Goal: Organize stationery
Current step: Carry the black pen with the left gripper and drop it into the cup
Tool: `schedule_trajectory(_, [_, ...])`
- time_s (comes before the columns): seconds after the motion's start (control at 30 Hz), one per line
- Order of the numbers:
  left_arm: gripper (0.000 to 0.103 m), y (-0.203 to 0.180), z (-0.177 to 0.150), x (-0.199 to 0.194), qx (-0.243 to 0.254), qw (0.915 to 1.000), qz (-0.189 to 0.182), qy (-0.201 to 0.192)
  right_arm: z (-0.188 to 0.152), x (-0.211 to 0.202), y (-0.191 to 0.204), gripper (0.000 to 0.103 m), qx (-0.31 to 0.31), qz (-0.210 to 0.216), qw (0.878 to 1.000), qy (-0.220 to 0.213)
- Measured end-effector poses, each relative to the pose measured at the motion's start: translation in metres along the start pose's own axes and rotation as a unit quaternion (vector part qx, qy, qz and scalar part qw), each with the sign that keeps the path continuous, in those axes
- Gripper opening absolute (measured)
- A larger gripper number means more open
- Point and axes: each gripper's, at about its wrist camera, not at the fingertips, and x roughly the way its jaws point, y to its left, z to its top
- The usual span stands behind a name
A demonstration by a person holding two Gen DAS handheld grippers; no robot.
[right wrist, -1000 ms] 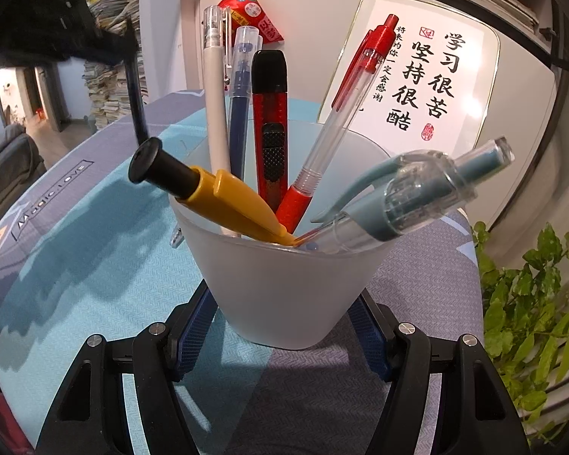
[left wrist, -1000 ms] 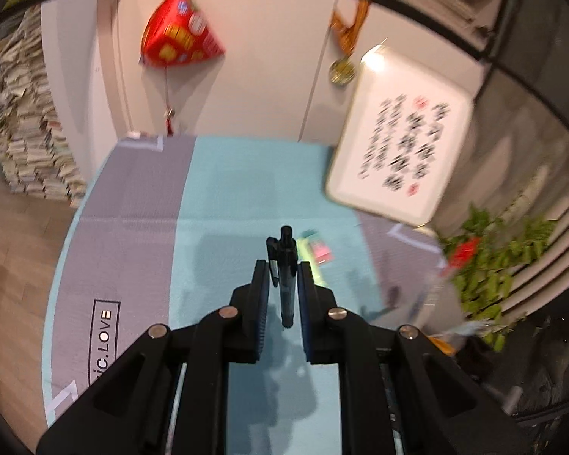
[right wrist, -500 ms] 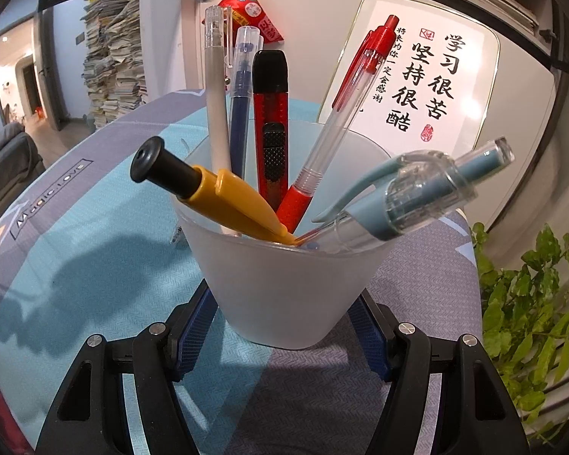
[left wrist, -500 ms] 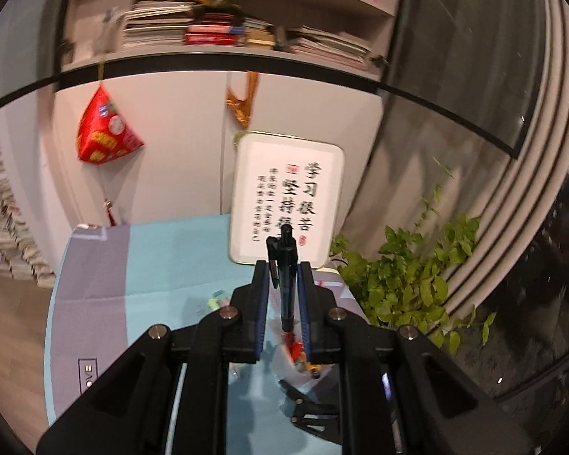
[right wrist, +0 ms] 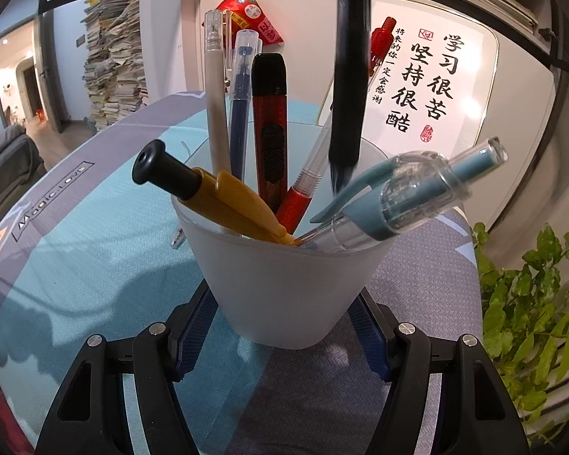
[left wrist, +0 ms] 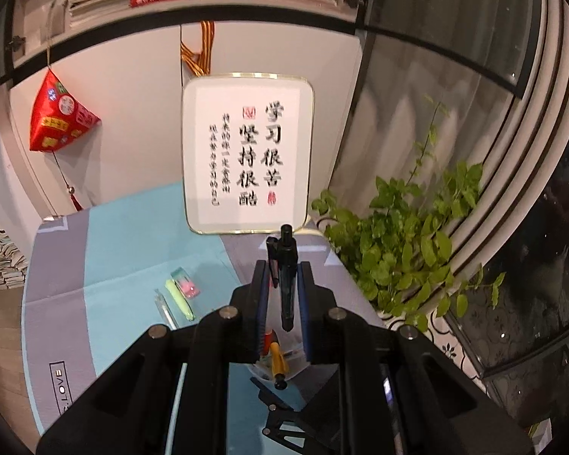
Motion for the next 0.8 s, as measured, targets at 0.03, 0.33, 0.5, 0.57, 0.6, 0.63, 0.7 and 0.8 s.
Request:
schedule_trajectory(0.03, [0.013, -0.001, -0.001, 0.004, 0.001, 1.0, 0.001, 0.006, 0.0, 0.0, 0.0, 0.07, 0.0, 0.0, 1.0, 0.0])
schedule_trajectory(0.33, [0.013, -0.003, -0.01, 0.023, 0.009, 0.9993, 0.007, 0.036, 0.0, 0.0, -0.002, 0.07, 0.001, 0.001, 1.0, -0.001])
schedule_trajectory(0.5, [0.013, -0.004, -0.013, 0.027, 0.011, 0.9986, 0.005, 0.051, 0.0, 0.0, -0.002, 0.07, 0.001, 0.001, 1.0, -0.001])
schedule_trajectory(0.57, [0.013, -0.003, -0.014, 0.027, 0.011, 0.9986, 0.006, 0.051, 0.0, 0.0, -0.002, 0.07, 0.001, 0.001, 1.0, -0.001])
schedule_trajectory(0.6, [0.013, -0.003, -0.015, 0.026, 0.011, 0.9986, 0.006, 0.051, 0.0, 0.001, -0.002, 0.07, 0.0, 0.001, 1.0, -0.001])
schedule_trajectory(0.63, [0.013, -0.002, -0.015, 0.026, 0.01, 0.9986, 0.005, 0.052, 0.0, 0.0, -0.002, 0.07, 0.001, 0.001, 1.0, -0.001])
schedule_trajectory(0.7, [0.014, -0.001, -0.015, 0.024, 0.008, 0.9986, 0.002, 0.052, 0.0, 0.001, -0.002, 0.07, 0.001, 0.001, 1.0, -0.001])
schedule_trajectory(0.8, [0.025, 0.0, -0.015, 0.021, 0.01, 0.9988, 0.004, 0.049, 0.0, 0.0, -0.002, 0.07, 0.001, 0.001, 1.0, -0.001])
